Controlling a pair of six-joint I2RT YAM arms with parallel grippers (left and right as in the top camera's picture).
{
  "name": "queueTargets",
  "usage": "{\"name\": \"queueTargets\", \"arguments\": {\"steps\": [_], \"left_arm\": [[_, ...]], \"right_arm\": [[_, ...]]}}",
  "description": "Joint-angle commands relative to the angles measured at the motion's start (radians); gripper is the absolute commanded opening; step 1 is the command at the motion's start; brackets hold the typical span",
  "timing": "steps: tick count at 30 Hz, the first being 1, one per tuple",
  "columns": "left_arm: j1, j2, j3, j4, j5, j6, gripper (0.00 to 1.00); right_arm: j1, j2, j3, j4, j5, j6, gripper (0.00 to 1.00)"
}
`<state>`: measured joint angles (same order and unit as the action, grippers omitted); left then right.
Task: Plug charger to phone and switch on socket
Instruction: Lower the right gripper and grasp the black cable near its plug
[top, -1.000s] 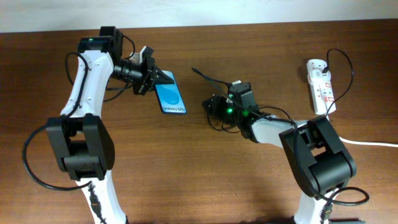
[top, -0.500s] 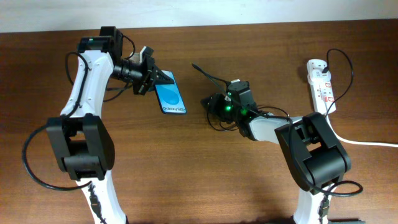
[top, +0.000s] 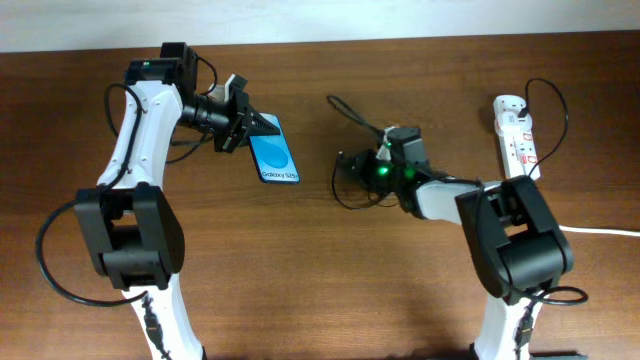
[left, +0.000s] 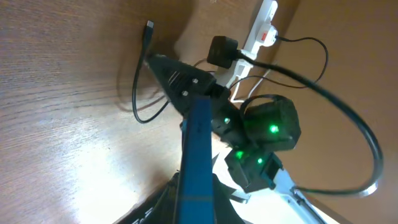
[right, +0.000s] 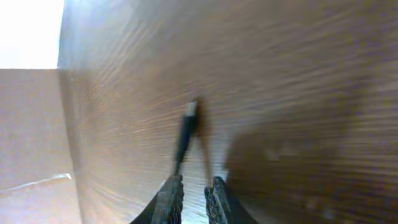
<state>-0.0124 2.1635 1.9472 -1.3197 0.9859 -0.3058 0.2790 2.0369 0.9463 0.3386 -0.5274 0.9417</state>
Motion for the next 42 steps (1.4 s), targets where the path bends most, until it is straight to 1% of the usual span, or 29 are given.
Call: {"name": "queueTargets", "arguments": {"steps": [1,3,6,10,15,23,29,36,37,38,42], "left_arm": [[0.006,-0.03,-0.002,-0.001,0.022,0.012,0.0],[0.006,-0.03,-0.002,-0.001,0.022,0.012,0.0],[0.006,-0.03,-0.002,-0.002,0.022,0.012,0.0],[0.006,-0.03,-0.002,-0.002,0.022,0.012,0.0],[0.006,-0.03,-0.002,-0.002,0.022,0.012,0.0],[0.006,-0.03,-0.002,-0.002,0.019,0.013,0.0],[0.006,-0.03,-0.002,-0.001,0.019,0.013,0.0],[0.006,-0.03,-0.002,-0.001,0.019,0.013,0.0],[0.006,-0.03,-0.002,-0.001,0.019,0.013,0.0],[0.006,-0.03,-0.002,-0.001,0.019,0.013,0.0],[0.006,-0.03,-0.002,-0.001,0.019,0.012,0.0]], "right_arm": [[-0.021,0.02,0.0,-0.008,-0.054,-0.037,0.19],[-0.02,0.02,0.0,-0.007,-0.073,-0.07,0.19],[-0.015,0.02,0.0,-0.037,-0.075,-0.087,0.27],[0.012,0.02,0.0,-0.022,-0.06,-0.119,0.39],[0.034,0.02,0.0,0.021,-0.014,-0.123,0.48],[0.045,0.067,0.002,0.09,-0.023,-0.117,0.48],[0.048,0.099,0.011,0.132,-0.03,-0.066,0.47],[0.068,0.099,0.02,0.142,-0.033,-0.066,0.47],[0.072,0.1,0.022,0.142,-0.027,-0.065,0.46],[0.075,0.1,0.022,0.141,-0.021,-0.06,0.42],[0.075,0.103,0.022,0.14,-0.02,-0.005,0.37]]}}
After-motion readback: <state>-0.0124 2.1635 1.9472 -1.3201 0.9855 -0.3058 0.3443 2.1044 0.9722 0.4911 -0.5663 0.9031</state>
